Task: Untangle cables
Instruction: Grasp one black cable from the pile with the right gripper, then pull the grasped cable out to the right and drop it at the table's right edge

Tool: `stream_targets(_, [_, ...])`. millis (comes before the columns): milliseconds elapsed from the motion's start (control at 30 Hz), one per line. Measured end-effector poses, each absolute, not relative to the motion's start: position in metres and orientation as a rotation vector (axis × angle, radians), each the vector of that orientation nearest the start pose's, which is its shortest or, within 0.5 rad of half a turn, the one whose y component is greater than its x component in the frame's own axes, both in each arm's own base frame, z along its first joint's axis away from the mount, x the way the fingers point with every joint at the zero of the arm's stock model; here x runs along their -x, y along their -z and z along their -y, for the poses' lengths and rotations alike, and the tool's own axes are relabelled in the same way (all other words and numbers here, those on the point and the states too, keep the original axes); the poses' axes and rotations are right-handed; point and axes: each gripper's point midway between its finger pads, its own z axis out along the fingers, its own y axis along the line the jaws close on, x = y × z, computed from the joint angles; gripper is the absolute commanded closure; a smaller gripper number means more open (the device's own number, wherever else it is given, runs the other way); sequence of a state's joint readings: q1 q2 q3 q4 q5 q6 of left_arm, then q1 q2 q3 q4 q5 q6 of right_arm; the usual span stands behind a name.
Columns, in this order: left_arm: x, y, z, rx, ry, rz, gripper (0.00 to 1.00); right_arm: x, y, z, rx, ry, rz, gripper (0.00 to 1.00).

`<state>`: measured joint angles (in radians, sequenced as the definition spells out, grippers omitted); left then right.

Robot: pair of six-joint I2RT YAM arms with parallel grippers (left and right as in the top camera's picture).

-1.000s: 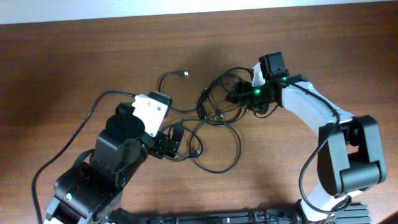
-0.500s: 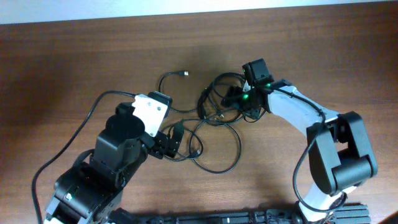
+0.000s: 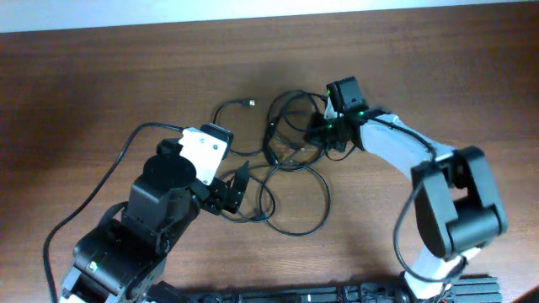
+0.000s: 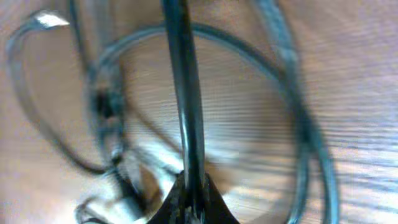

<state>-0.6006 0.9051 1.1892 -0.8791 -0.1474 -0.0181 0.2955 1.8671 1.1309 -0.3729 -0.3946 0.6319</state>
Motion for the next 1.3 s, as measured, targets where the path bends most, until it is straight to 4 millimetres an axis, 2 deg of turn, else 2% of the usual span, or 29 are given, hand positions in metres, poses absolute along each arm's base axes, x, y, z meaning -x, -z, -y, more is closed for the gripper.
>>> stream_targets(33, [-0.243,-0.311,0.136,-0.540,0.198,-2.097,0.01,-0.391,-0.072,-0.191,-0.230,-0.825,-2.710,0.96])
stream_targets(67, [-0.243,-0.311,0.136,-0.540,0.198,-2.096,0.01,-0.395,-0.096,-0.193,-0.169,-0.840,-2.657,0.96])
stream_targets(133, [-0.243,-0.311,0.136,-0.539,0.198,-2.096,0.01,-0.400,-0.181,-0.196,-0.032,-0.872,-2.453,0.96])
stream_targets(200, [-0.243,-0.311,0.136,-0.540,0.197,-2.097,0.01,-0.392,-0.256,-0.192,0.040,-0.882,-2.265,0.96])
stream_targets(267, [-0.243,-0.311,0.136,-0.539,0.198,-2.096,0.01,-0.377,-0.324,-0.186,0.090,-0.882,-2.094,0.96])
stream_targets(400, [-0.243,-0.311,0.136,-0.540,0.198,-2.096,0.01,-0.350,-0.420,-0.171,0.121,-0.865,-1.855,0.96])
stream_targets(467, [-0.243,-0.311,0.136,-0.540,0.198,-2.096,0.01,-0.332,-0.480,-0.158,0.115,-0.836,-1.700,0.96])
stream_targets(500, [-0.243,-0.311,0.136,-0.540,0.198,-2.096,0.01,-0.323,-0.514,-0.148,0.096,-0.810,-1.616,0.96])
stream_targets(600, [-0.243,-0.311,0.136,-0.539,0.198,-2.096,0.01,-0.302,-0.582,-0.123,0.047,-0.732,-1.438,0.96])
stream_targets(633, [-0.243,-0.311,0.136,-0.540,0.198,-2.097,0.01,-0.293,-0.605,-0.112,0.024,-0.694,-1.371,0.96])
stream_targets(667, [-0.243,-0.311,0.136,-0.540,0.198,-2.096,0.01,-0.276,-0.637,-0.092,-0.020,-0.623,-1.271,0.96])
stream_targets(733, [-0.243,-0.311,0.136,-0.540,0.198,-2.097,0.01,-0.269,-0.651,-0.076,-0.061,-0.542,-1.229,0.96])
stream_targets(800, [-0.243,-0.311,0.136,-0.540,0.197,-2.097,0.01,-0.264,-0.665,-0.051,-0.132,-0.407,-1.180,0.96])
stream_targets(900, [-0.243,-0.311,0.136,-0.540,0.198,-2.096,0.01,-0.259,-0.663,-0.008,-0.274,-0.150,-1.176,0.96])
stream_targets(1000, [-0.243,-0.311,0.136,-0.539,0.198,-2.096,0.01,-0.261,-0.646,0.027,-0.406,0.090,-1.225,0.96])
stream_targets(1067, [-0.243,-0.311,0.136,-0.539,0.198,-2.096,0.01,-0.264,-0.622,0.063,-0.572,0.383,-1.290,0.96])
stream_targets(1100, [-0.243,-0.311,0.136,-0.540,0.197,-2.097,0.01,-0.265,-0.619,0.065,-0.572,0.419,-1.304,0.96])
stream_targets(1200, [-0.243,-0.311,0.136,-0.539,0.197,-2.096,0.01,-0.274,-0.574,0.106,-0.708,0.776,-1.434,0.96])
stream_targets(1300, [-0.243,-0.311,0.136,-0.540,0.197,-2.097,0.01,-0.279,-0.539,0.141,-0.791,1.001,-1.532,0.96])
